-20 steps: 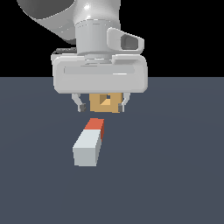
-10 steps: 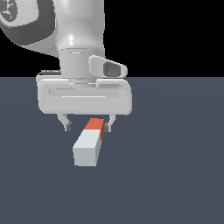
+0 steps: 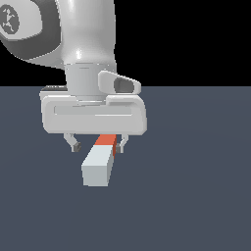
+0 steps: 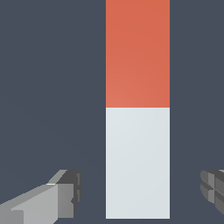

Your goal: Insert the peg into the horizontal hole in a box.

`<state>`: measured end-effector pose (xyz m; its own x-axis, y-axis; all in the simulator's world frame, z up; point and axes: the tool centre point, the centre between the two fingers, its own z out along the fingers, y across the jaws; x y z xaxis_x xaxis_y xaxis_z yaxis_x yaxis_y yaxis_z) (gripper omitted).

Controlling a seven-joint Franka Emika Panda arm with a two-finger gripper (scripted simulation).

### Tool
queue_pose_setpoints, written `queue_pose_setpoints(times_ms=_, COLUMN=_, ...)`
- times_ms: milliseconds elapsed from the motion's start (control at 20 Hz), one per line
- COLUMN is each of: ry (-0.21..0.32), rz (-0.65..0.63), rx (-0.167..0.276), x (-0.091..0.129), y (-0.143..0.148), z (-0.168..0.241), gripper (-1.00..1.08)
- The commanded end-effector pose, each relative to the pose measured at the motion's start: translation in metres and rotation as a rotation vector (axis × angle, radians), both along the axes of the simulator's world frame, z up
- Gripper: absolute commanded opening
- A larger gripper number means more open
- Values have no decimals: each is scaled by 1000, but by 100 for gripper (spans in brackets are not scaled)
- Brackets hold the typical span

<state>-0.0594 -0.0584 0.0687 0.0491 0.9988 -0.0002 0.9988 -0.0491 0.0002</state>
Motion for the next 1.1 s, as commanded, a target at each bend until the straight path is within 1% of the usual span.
queue_pose_setpoints(times_ms=0, ry=1, rz=0, rx=0, x=-1, y=0, z=-9, gripper=100)
queue_pose_setpoints(times_ms=300, ry=1, rz=0, rx=0, x=-1, y=0, z=-37, gripper=100)
queue_pose_setpoints(times_ms=550, ry=1, rz=0, rx=0, x=-1, y=0, z=-44, gripper=100)
queue_pose_setpoints(times_ms=600, ry=1, rz=0, rx=0, x=-1, y=0, z=-44, gripper=-100)
queue_pose_setpoints(times_ms=1050, ry=1, rz=0, rx=0, x=-1, y=0, z=-44, gripper=-100)
